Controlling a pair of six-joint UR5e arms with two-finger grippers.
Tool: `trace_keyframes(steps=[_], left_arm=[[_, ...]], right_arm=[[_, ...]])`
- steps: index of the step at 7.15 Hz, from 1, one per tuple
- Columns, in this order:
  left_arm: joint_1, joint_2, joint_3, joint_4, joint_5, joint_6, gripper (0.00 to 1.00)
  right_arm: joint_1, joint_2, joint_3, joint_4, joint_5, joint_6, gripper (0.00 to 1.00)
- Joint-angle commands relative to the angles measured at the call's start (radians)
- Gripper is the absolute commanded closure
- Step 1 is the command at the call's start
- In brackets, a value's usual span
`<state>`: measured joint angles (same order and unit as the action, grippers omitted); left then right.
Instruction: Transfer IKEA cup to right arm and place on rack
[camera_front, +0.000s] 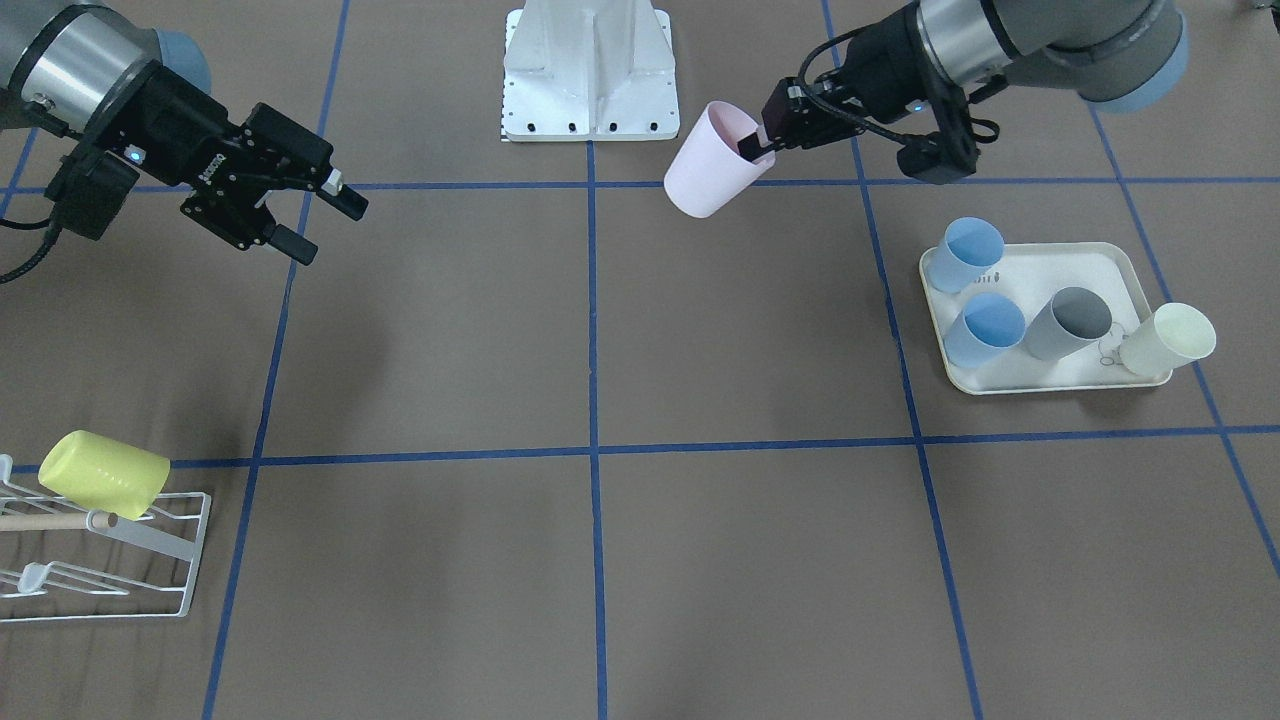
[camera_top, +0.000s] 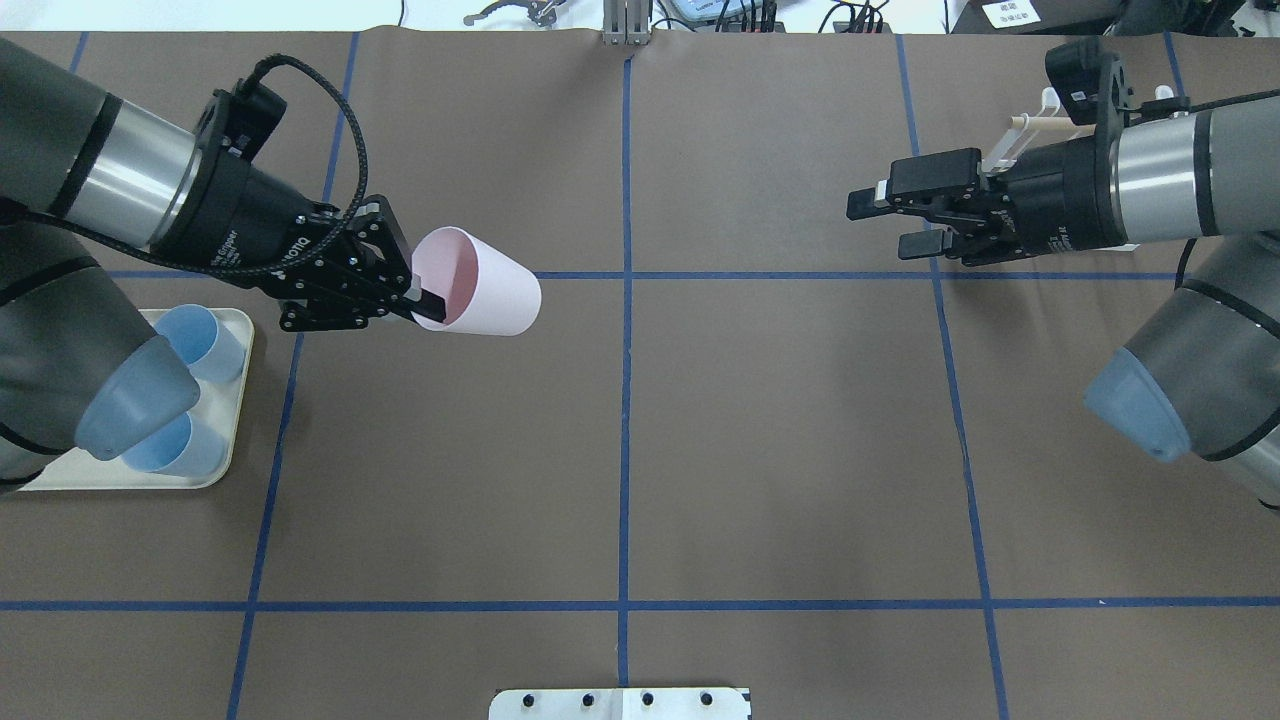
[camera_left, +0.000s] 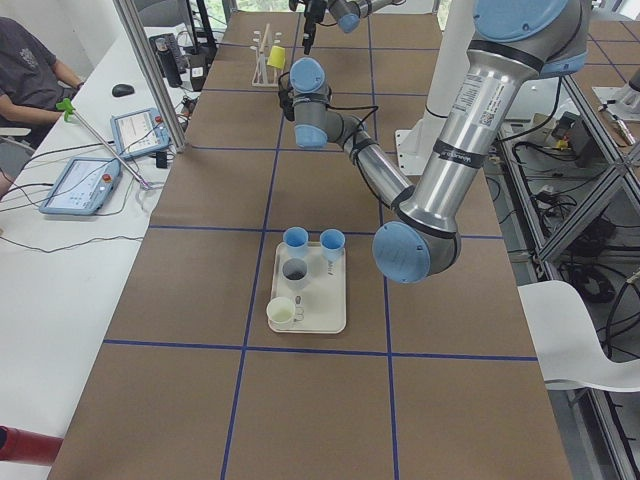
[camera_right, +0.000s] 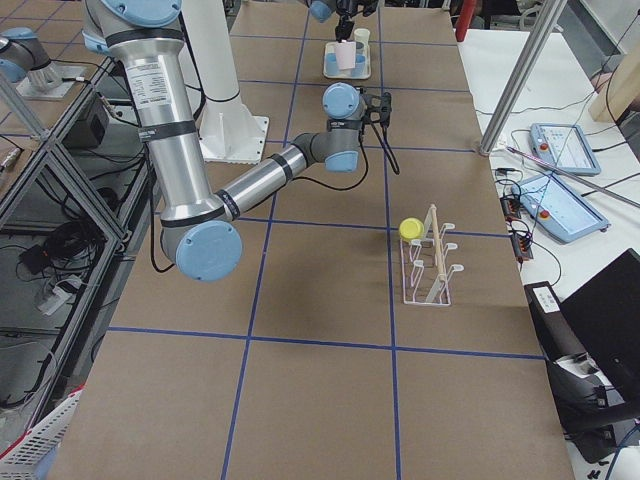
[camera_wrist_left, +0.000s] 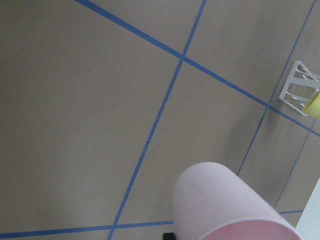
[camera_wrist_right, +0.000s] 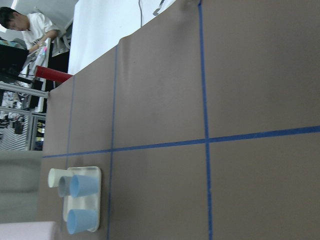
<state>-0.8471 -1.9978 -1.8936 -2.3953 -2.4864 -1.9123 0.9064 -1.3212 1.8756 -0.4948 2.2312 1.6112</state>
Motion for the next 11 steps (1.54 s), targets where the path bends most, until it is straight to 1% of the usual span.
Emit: trace_keyframes(steps=[1,2,3,4,5,6,7,8,10,11], left_arm=[[0.052,-0.045,0.049,-0.281,0.126,-0.269,1.00],[0.133,-0.048,0.060,-0.436,0.314,-0.387,1.00],[0.181,-0.047,0.095,-0.579,0.425,-0.468,1.00],[0.186,-0.047,0.149,-0.732,0.472,-0.550,1.00],[0.187,-0.047,0.212,-0.872,0.521,-0.611,1.00],[0.207,-0.047,0.244,-0.965,0.581,-0.648,1.00],[0.229,-0.048,0.248,-0.987,0.610,-0.665,1.00],[0.240,-0.049,0.248,-1.008,0.612,-0.685,1.00],[0.247,-0.076,0.248,-1.038,0.633,-0.798,1.00],[0.264,-0.088,0.248,-1.053,0.633,-0.824,1.00]], right_arm=[[-0.020,0.017,-0.001,0.157,-0.005,0.117,0.02],[-0.029,0.019,0.000,0.191,-0.005,0.119,0.02],[-0.033,0.031,0.000,0.220,-0.013,0.148,0.02],[-0.040,0.046,-0.001,0.272,-0.040,0.214,0.02],[-0.084,0.048,-0.001,0.367,-0.135,0.292,0.02],[-0.160,0.048,-0.004,0.459,-0.259,0.343,0.02],[-0.196,0.068,-0.019,0.484,-0.284,0.345,0.02],[-0.207,0.106,-0.032,0.484,-0.309,0.358,0.02],[-0.233,0.135,-0.036,0.490,-0.323,0.366,0.02],[-0.245,0.143,-0.036,0.490,-0.335,0.366,0.02]])
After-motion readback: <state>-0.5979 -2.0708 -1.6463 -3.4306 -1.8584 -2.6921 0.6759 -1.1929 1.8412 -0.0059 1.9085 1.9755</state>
